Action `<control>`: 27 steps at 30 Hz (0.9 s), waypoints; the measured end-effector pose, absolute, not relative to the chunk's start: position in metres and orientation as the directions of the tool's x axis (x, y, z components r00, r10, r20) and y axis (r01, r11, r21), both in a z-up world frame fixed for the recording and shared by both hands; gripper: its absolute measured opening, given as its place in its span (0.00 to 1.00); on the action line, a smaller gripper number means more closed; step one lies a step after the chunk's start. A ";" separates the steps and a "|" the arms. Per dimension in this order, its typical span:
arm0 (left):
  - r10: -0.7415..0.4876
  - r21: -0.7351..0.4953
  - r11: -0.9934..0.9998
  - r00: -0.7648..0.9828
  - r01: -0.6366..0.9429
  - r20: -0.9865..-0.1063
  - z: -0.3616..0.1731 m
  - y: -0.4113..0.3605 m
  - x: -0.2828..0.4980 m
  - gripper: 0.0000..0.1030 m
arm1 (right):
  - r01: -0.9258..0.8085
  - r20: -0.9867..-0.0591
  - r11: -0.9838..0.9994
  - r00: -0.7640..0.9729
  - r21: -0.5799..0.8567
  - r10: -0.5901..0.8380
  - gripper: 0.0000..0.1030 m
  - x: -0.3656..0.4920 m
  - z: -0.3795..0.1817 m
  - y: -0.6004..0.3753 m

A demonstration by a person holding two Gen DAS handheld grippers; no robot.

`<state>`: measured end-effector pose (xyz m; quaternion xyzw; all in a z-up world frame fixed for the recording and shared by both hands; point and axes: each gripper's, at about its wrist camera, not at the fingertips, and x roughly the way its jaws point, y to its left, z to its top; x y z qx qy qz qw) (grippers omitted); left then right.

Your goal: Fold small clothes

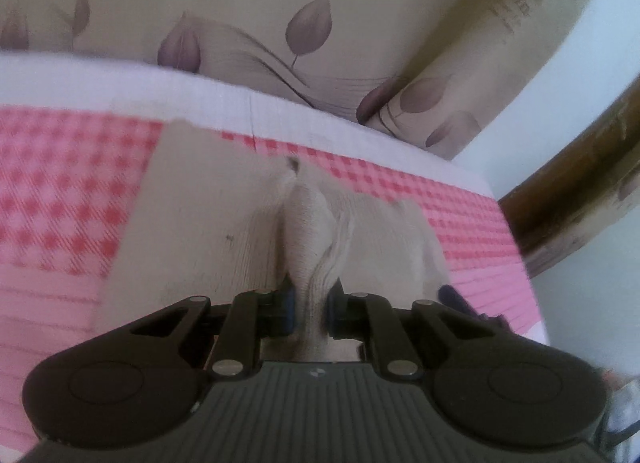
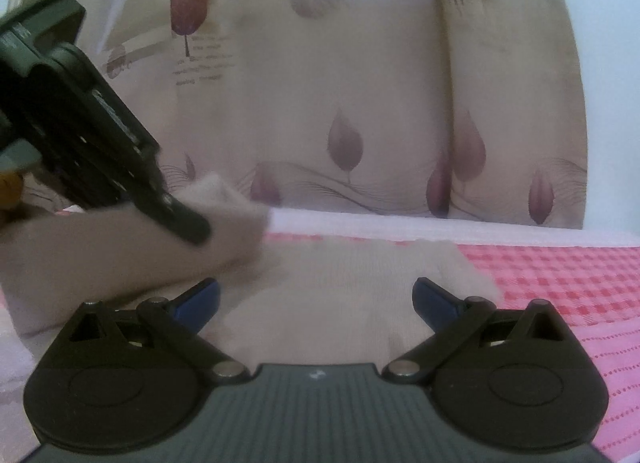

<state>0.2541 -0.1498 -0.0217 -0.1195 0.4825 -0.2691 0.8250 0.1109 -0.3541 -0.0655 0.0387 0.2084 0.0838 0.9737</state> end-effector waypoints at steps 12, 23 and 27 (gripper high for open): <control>-0.789 -0.634 0.614 0.395 0.470 -0.472 0.007 -0.116 0.227 0.48 | -0.247 -0.444 0.959 0.851 0.135 0.282 1.00 0.115 -0.066 -0.350; -0.699 -0.585 0.668 0.657 0.460 -0.282 -0.065 -0.015 0.140 0.76 | -0.282 -0.406 0.761 0.710 0.584 0.575 1.00 0.134 -0.066 -0.380; -0.721 -0.533 0.665 0.636 0.522 -0.275 -0.086 -0.024 0.119 0.76 | -0.194 -0.374 0.626 0.656 0.756 0.655 1.00 0.149 -0.082 -0.375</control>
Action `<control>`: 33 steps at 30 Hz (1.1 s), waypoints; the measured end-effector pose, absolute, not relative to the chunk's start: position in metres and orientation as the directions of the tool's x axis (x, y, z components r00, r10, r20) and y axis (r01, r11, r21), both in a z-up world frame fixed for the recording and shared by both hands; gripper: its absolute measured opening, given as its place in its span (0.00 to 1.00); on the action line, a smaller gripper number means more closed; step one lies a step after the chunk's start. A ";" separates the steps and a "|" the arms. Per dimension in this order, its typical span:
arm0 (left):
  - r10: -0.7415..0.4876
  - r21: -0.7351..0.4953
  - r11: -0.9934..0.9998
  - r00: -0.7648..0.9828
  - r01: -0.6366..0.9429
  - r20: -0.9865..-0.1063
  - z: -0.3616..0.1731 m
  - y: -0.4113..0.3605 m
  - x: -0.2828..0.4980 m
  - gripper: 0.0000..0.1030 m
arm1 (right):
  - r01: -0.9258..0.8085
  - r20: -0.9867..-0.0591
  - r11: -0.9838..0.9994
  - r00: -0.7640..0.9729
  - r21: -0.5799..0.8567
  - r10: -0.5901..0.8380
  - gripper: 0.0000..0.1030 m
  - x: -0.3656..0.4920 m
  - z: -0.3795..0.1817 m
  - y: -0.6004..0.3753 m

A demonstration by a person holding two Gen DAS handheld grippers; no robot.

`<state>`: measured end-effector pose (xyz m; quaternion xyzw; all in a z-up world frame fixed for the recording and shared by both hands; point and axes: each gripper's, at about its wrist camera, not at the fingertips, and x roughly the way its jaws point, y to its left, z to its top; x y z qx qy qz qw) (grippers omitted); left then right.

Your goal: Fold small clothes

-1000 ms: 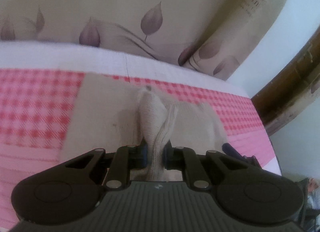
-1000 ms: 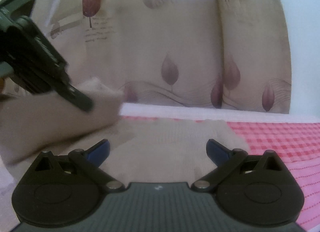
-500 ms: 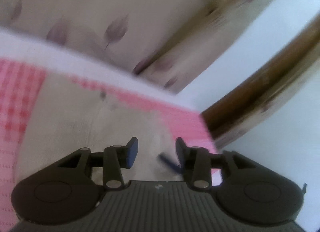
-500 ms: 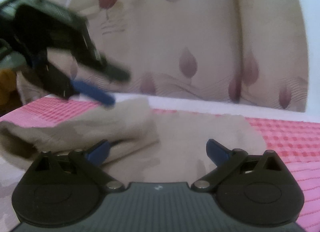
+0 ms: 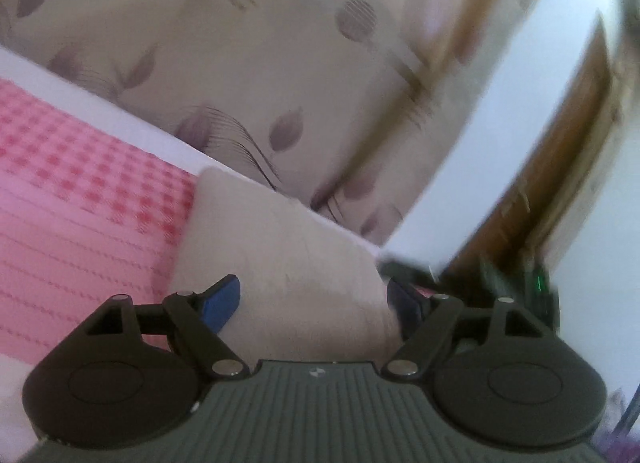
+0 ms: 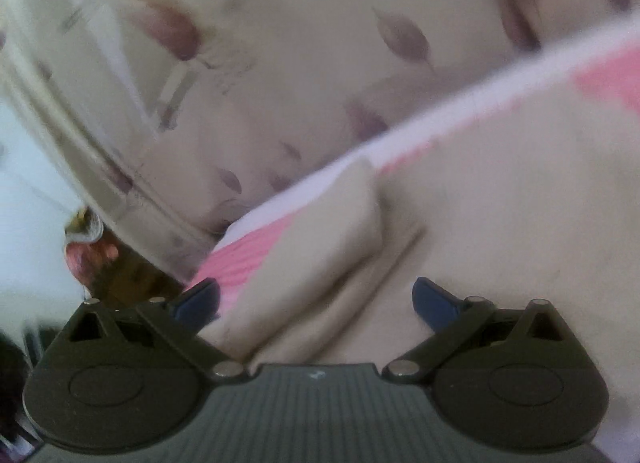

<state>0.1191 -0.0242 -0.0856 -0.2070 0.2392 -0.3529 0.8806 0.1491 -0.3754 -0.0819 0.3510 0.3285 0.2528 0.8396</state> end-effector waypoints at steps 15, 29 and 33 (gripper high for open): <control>-0.829 -0.525 0.551 0.499 0.649 -0.252 -0.102 -0.043 0.113 0.87 | -0.179 -0.403 0.641 0.644 0.747 0.650 0.73 0.175 -0.081 -0.330; -0.657 -0.499 0.715 0.715 0.490 -0.240 -0.094 -0.021 0.106 1.00 | -0.218 -0.473 0.835 0.739 0.505 0.480 0.20 0.172 -0.045 -0.327; -0.659 -0.499 0.718 0.706 0.486 -0.259 -0.095 -0.021 0.107 1.00 | -0.195 -0.469 0.849 0.762 0.492 0.447 0.18 0.173 -0.038 -0.350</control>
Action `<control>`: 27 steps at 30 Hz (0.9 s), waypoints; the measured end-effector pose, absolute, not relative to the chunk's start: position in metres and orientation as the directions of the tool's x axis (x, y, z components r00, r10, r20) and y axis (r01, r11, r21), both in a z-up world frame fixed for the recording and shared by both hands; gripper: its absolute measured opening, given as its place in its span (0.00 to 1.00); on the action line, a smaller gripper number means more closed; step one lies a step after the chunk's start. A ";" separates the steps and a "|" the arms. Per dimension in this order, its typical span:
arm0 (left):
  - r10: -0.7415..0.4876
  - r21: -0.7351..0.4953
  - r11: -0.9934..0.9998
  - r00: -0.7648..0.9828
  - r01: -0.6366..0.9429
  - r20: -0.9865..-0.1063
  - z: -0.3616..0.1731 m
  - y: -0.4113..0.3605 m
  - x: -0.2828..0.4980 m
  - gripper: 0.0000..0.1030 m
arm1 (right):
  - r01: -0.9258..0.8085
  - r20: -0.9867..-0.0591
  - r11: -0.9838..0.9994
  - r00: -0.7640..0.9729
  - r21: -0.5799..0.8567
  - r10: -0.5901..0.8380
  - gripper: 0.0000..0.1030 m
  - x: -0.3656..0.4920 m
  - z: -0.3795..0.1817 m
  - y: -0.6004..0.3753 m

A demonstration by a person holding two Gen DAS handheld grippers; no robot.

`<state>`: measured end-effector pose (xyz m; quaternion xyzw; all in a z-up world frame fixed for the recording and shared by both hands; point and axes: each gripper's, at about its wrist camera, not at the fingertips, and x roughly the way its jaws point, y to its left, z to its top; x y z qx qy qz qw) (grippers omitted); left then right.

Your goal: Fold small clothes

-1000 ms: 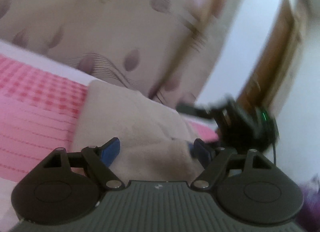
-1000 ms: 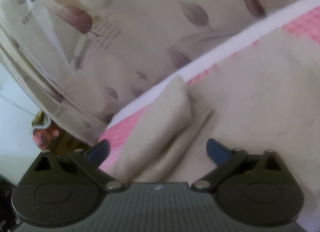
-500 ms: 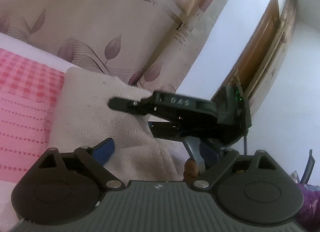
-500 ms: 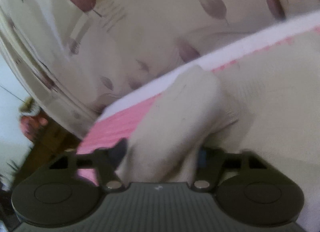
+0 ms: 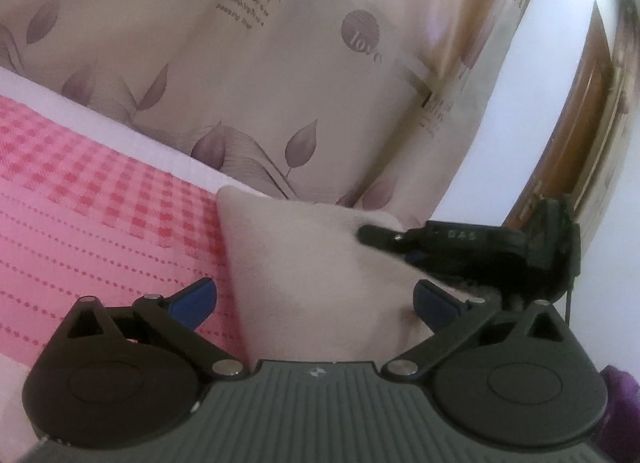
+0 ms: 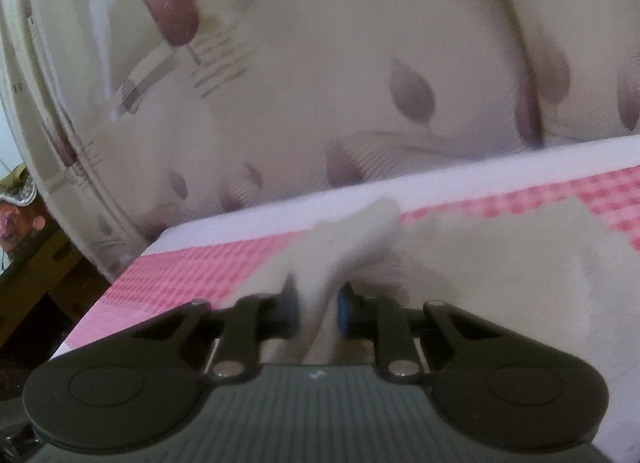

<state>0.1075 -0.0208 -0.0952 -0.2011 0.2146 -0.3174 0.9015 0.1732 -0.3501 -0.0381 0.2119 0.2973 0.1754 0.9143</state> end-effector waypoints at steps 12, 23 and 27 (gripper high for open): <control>-0.657 -0.519 0.719 0.695 0.463 -0.290 -0.098 -0.021 0.119 1.00 | -0.102 -0.482 0.861 0.793 0.498 0.373 0.12 0.167 -0.042 -0.400; -0.657 -0.527 0.718 0.692 0.455 -0.298 -0.099 -0.021 0.122 1.00 | -0.075 -0.412 0.650 0.718 0.756 0.562 0.84 0.175 -0.071 -0.421; -0.656 -0.527 0.719 0.692 0.453 -0.300 -0.099 -0.021 0.122 1.00 | -0.079 -0.451 0.667 0.678 0.741 0.581 0.82 0.184 -0.082 -0.402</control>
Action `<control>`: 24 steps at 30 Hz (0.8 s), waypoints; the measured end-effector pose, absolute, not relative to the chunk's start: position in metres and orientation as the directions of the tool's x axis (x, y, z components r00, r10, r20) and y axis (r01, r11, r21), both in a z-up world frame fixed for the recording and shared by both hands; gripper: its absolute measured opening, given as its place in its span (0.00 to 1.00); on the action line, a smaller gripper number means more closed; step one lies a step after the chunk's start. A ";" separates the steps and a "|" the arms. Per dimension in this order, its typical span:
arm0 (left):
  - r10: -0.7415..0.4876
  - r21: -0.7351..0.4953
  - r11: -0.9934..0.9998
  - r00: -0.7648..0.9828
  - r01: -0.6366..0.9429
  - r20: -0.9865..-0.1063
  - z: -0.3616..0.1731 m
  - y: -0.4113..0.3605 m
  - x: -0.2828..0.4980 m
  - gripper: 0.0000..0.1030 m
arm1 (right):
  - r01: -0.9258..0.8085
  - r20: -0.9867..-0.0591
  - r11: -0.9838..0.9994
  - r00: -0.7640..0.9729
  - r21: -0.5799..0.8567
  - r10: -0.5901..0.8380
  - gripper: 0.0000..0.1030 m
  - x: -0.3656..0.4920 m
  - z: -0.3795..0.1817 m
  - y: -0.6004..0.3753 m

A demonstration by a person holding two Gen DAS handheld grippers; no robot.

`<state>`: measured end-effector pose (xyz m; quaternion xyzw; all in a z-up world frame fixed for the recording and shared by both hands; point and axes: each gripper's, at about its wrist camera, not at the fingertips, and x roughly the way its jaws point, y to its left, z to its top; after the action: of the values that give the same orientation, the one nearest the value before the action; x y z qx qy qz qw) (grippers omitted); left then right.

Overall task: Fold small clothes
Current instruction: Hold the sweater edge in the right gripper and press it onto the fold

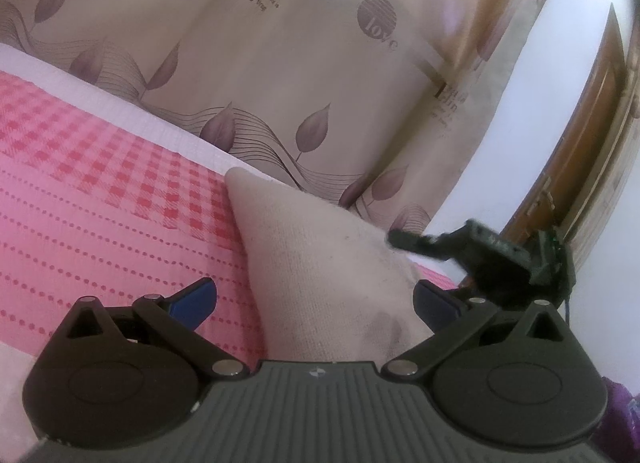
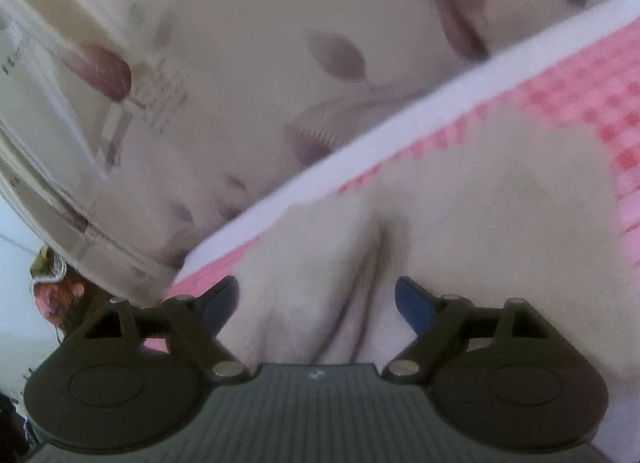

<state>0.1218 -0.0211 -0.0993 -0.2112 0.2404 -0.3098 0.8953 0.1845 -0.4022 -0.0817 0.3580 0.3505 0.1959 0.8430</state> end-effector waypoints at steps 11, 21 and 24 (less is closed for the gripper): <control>-0.648 -0.534 0.723 0.697 0.437 -0.308 -0.100 -0.021 0.123 1.00 | -0.193 -0.537 0.905 0.750 0.380 0.386 0.16 0.170 -0.043 -0.341; -0.642 -0.541 0.726 0.700 0.424 -0.314 -0.101 -0.020 0.125 1.00 | -0.100 -0.564 0.939 0.777 0.328 0.280 0.15 0.168 -0.031 -0.393; -0.640 -0.544 0.727 0.701 0.419 -0.315 -0.101 -0.020 0.125 1.00 | -0.080 -0.575 0.946 0.777 0.314 0.257 0.15 0.165 -0.032 -0.405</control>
<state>0.1250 -0.0197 -0.1012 -0.2213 0.2491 -0.2958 0.8953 0.1650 -0.4045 -0.0319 0.1374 0.3214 0.0903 0.9326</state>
